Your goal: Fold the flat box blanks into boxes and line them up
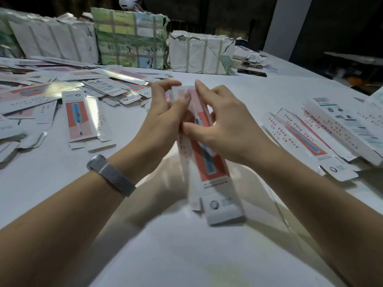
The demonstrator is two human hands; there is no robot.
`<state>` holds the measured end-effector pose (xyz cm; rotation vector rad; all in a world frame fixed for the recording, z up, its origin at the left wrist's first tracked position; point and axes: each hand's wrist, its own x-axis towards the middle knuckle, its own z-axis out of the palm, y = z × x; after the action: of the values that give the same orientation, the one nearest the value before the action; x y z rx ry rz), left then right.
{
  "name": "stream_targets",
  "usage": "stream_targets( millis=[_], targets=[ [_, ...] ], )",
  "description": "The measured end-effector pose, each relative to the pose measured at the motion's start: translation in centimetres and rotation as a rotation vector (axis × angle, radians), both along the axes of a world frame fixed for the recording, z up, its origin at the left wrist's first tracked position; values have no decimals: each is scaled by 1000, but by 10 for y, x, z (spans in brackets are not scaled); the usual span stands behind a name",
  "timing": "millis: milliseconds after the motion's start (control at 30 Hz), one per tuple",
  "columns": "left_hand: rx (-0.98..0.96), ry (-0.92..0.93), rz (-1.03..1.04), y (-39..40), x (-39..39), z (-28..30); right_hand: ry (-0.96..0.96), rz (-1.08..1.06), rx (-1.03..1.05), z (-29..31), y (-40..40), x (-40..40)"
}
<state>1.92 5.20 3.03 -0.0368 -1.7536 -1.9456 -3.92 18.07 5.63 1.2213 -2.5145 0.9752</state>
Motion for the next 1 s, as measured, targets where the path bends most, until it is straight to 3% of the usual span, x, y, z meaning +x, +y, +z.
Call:
stream_targets(
  millis=[100, 200, 500, 600, 700, 800, 900, 1000],
  targets=[
    [-58, -58, -151, 1, -5, -4, 24, -69, 46, 10, 8, -4],
    [-189, -55, -104, 1, -6, -8, 17, -203, 57, 28, 26, -23],
    [-199, -8, -68, -16, -11, -16, 49, -954, 213, 57, 157, -127],
    [-233, -20, -67, -21, -13, -20, -7, -1054, 257, 45, 180, -141],
    [-263, -63, -59, -27, -17, -24, 68, -1102, 267, 45, 178, -147],
    [-279, -103, -45, -30, -19, -25, 263, -967, 177, 52, 163, -140],
    [-277, -117, -20, -24, -12, -22, 365, -493, 72, 51, 121, -111],
    [-193, -161, -7, -13, -2, -9, 348, -187, 117, 32, 71, -72]
  ],
)
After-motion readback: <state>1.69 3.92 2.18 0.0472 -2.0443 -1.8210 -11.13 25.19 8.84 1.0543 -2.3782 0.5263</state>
